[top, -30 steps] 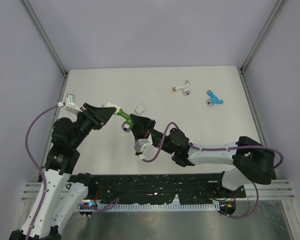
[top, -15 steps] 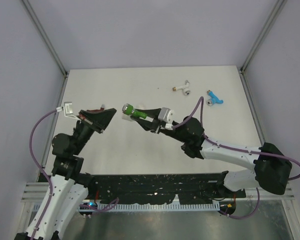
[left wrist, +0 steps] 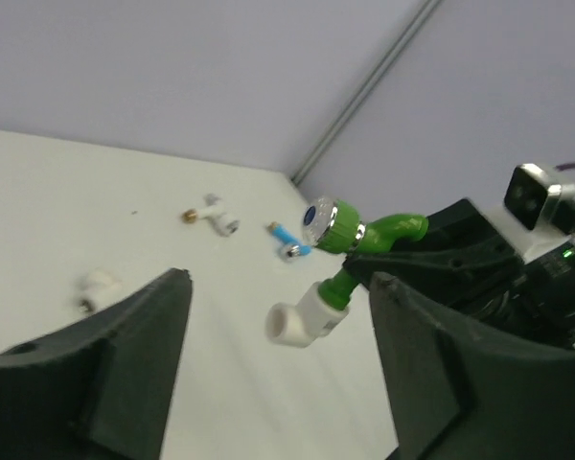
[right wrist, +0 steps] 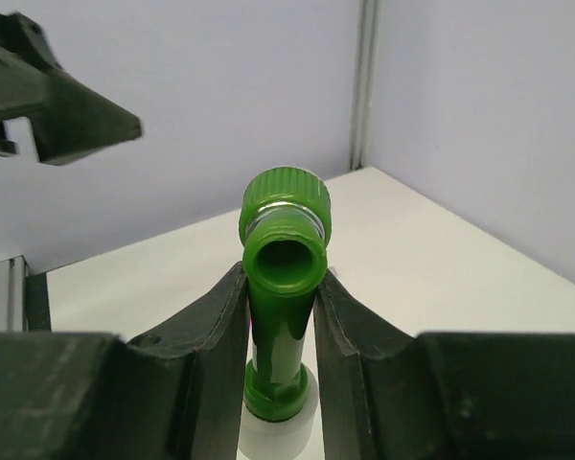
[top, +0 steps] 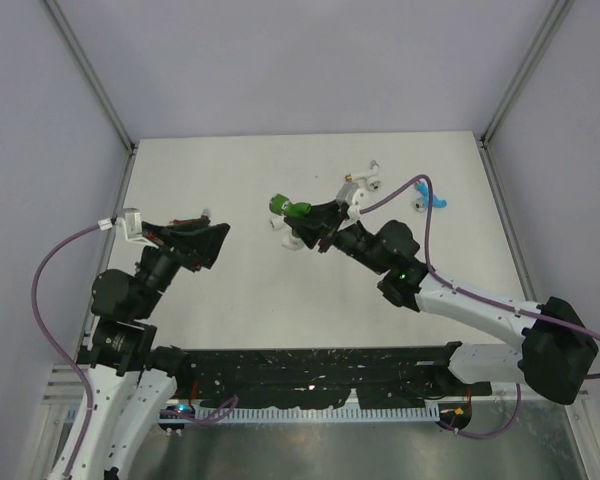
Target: Install the water faucets
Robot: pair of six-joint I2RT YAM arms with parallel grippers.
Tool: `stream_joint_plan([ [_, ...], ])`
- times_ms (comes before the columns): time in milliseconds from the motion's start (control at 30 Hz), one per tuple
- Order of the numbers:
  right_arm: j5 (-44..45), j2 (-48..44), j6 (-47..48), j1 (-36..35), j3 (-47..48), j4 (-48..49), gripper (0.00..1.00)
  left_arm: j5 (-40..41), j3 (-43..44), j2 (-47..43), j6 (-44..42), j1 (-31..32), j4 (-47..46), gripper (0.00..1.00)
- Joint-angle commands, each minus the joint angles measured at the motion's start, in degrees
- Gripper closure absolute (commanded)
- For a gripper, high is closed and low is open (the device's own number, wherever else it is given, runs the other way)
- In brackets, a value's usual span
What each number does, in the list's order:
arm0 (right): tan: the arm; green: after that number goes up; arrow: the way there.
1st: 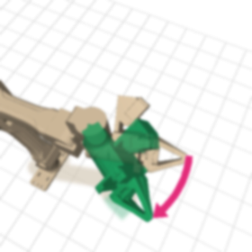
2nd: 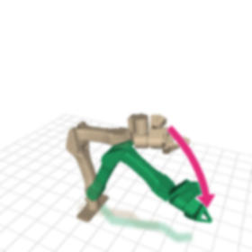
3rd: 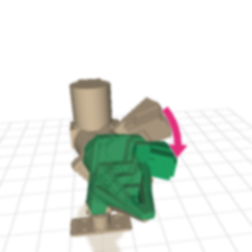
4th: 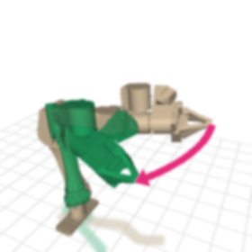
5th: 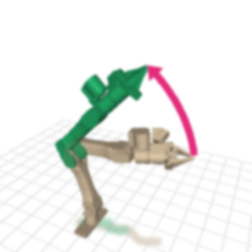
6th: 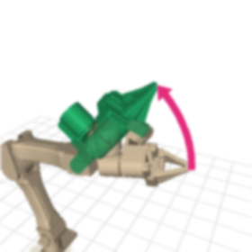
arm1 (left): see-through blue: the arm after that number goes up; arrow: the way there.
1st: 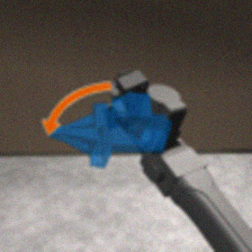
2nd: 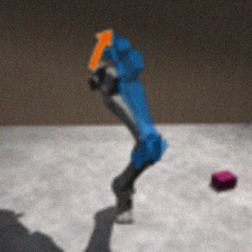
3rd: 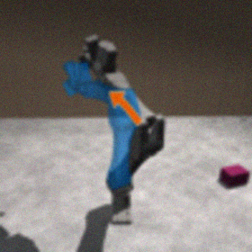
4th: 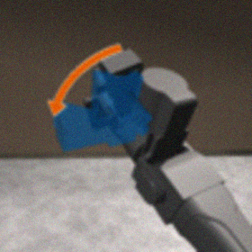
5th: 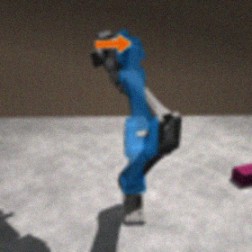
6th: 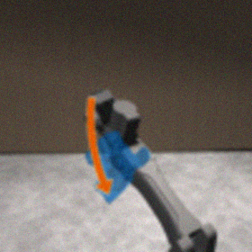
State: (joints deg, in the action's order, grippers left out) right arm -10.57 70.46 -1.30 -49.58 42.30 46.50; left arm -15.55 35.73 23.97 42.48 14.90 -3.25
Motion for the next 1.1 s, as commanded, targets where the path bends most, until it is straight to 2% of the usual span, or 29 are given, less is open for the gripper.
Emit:
stream_joint_plan([
  [0, 4.8, -2.7, -7.6, 4.4, 1.2, -9.0, 0.95, 5.3, 7.8, 1.4, -11.5, 0.0, 16.1, 0.15],
  [67, 5.9, -3.0, -10.1, 7.3, 0.9, -13.0, 0.94, 8.5, 11.5, 2.9, -15.7, 0.0, 23.7, 0.06],
  [200, 10.4, -4.6, -17.7, 14.5, -4.4, -14.7, 0.94, 15.0, 19.2, 6.9, -22.9, 0.0, 35.7, 0.01],
  [333, 14.6, -5.7, -26.7, 25.4, -9.4, -16.5, 0.95, 19.8, 23.1, 10.5, -29.3, 0.0, 41.6, 0.00],
  [433, 13.0, -5.1, -34.3, 32.1, -12.5, -17.2, 0.95, 24.5, 21.0, 12.0, -30.7, 0.0, 41.0, 0.00],
  [633, 8.0, -2.7, -47.0, 45.8, -20.1, -12.2, 0.95, 30.1, 10.0, 7.8, -30.3, 0.0, 33.0, 0.00],
  [833, 5.3, 1.1, -55.1, 57.0, -26.0, -8.9, 0.95, 34.5, 6.9, 3.9, -31.7, 0.1, 32.7, 0.00],
  [933, 3.8, 2.7, -55.4, 61.5, -28.2, -8.4, 0.95, 34.7, 6.6, 2.7, -31.7, 0.1, 32.8, 0.00],
  [1000, 2.0, 3.7, -53.8, 62.9, -28.2, -9.0, 0.90, 35.0, 6.5, 2.2, -31.8, 0.3, 32.8, 0.00],
  [1067, -0.3, 4.7, -52.2, 63.7, -27.0, -12.5, 0.79, 35.5, 6.4, 1.6, -31.9, 0.5, 32.8, 0.00],
])
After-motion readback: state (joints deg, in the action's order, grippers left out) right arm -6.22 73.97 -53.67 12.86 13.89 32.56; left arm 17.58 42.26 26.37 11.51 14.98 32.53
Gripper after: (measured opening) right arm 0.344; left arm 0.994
